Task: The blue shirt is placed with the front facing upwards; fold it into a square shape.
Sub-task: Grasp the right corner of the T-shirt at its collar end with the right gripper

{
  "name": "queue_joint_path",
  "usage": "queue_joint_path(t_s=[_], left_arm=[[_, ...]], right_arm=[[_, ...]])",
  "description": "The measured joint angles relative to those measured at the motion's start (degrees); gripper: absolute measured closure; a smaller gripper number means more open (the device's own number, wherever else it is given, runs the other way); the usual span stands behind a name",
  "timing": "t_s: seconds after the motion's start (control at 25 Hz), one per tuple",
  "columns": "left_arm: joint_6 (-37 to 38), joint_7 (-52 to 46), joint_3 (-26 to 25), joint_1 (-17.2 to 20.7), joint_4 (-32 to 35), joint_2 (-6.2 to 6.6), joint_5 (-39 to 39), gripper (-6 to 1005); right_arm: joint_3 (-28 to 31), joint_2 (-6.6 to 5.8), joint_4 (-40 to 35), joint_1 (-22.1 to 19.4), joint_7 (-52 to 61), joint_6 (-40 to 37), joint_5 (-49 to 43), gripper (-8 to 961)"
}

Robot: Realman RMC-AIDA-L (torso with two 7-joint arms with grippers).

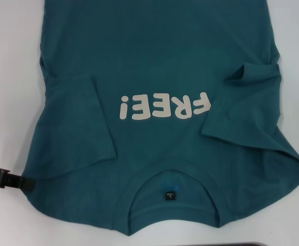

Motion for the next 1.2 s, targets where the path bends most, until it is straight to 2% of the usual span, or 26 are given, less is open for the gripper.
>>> queue_joint_path(t_s=[0.32,0.72,1.2], left_arm=[[0.1,0.1,0.1,-0.6,0.0,0.14,0.0,1000],[0.3,0.1,0.1,-1.2,0.0,0.15,0.0,999],[-0.1,0.4,0.1,-1.4,0.0,0.14,0.0,999]], right_arm=[[1.3,0.64,0.6,0.7,0.4,3.3,-1.3,289],[0.8,3.18,0.7,5.2,-0.2,9.5,-1.5,292],[-1.6,6.13,0.8,6.9,-1.8,15.1,-1.7,297]])
